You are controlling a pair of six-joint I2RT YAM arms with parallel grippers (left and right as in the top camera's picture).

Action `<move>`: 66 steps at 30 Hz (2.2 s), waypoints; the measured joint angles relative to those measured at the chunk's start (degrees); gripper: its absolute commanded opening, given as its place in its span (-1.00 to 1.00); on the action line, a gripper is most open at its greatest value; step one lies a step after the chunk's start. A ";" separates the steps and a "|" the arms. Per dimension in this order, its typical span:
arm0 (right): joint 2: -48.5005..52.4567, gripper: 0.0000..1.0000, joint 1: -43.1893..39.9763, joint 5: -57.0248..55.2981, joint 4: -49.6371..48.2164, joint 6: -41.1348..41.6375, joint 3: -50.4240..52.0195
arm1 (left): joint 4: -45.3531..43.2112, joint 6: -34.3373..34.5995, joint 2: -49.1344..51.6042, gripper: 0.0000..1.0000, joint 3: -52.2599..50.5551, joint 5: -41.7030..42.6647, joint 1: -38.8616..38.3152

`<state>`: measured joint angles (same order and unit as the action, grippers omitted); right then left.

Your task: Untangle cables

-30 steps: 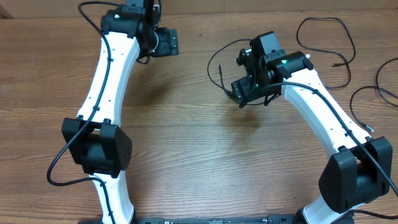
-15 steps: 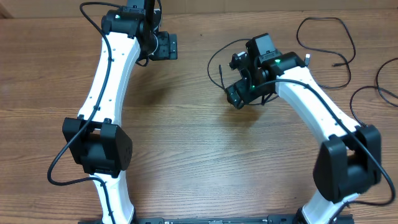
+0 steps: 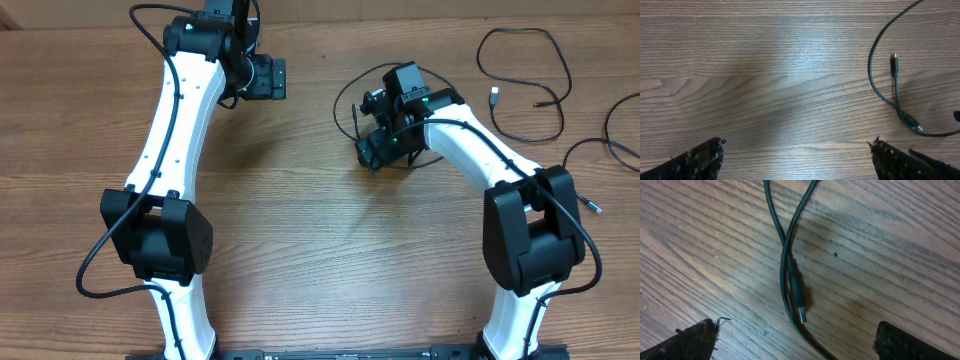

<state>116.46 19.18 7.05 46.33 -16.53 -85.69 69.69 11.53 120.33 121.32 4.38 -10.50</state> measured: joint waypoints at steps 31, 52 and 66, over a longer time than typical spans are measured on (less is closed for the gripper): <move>5.09 0.68 0.13 -0.09 -1.73 0.04 -0.04 | 0.00 -0.13 0.00 0.95 0.00 0.00 0.00; 5.55 -0.92 0.79 -1.49 -2.71 1.73 -0.02 | -0.02 -0.15 0.00 0.96 0.00 -0.02 0.00; 5.97 -0.92 -5.44 -6.19 -6.93 5.51 -0.24 | -0.02 -0.15 0.00 0.98 0.00 -0.02 0.00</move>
<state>122.43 13.74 0.86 39.40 -11.03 -85.93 69.67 11.38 120.33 121.32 4.36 -10.50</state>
